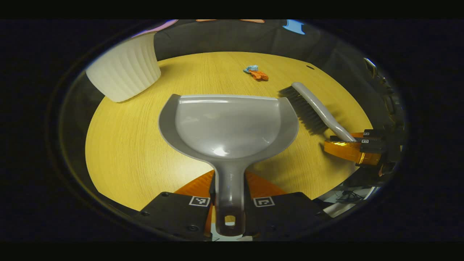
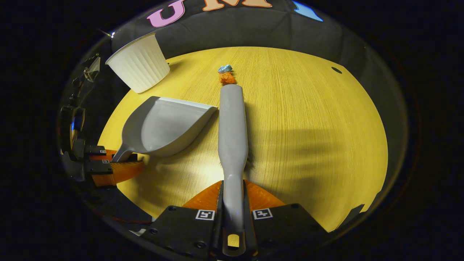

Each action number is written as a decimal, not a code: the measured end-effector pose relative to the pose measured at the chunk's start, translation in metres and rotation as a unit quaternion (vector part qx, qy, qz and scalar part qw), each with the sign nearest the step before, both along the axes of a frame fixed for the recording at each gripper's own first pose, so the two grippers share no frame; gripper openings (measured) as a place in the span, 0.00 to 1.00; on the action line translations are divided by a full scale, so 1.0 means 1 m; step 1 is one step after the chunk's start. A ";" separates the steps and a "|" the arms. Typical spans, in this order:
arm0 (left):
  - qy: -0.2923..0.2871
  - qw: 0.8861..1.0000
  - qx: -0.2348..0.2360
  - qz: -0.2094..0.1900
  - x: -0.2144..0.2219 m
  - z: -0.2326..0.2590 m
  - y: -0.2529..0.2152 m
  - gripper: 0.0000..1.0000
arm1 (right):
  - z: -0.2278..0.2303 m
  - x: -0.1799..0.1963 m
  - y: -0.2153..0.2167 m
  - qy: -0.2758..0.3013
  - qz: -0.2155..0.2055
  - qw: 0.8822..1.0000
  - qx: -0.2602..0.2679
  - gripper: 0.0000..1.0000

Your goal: Pick up the small broom and dustpan from the desktop, sweep the trash into the dustpan with the broom, and then empty the trash into the garbage bin.

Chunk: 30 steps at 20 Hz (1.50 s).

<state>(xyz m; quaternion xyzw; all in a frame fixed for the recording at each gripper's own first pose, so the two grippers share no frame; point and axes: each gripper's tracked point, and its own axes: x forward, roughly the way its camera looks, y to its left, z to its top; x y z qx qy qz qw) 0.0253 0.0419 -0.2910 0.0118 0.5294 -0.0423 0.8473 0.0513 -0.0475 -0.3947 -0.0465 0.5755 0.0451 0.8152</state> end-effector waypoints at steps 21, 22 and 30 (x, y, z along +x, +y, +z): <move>-0.021 0.976 0.053 -0.210 0.103 0.050 0.030 0.23 | 0.008 0.176 -0.040 -0.030 0.015 0.996 -0.084 0.18; -0.017 0.976 0.049 -0.210 0.101 0.050 0.030 0.23 | 0.006 0.180 -0.038 -0.029 0.025 0.995 -0.090 0.18; -0.002 0.978 0.048 -0.204 0.099 0.036 0.035 0.23 | -0.006 0.189 -0.005 -0.014 0.163 0.979 -0.118 0.18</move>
